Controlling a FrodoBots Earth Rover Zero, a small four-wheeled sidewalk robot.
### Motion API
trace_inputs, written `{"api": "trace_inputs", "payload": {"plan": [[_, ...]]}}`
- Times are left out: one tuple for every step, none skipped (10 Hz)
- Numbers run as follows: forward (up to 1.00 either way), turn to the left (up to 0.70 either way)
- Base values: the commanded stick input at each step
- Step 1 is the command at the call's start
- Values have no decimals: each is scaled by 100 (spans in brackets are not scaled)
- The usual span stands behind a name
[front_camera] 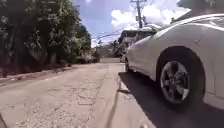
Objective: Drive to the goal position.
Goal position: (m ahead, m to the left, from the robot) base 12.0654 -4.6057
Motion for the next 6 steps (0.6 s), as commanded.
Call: {"api": "trace_inputs", "payload": {"plan": [[70, 0], [70, -1], [70, -3], [70, -29], [70, -28], [70, -15]]}}
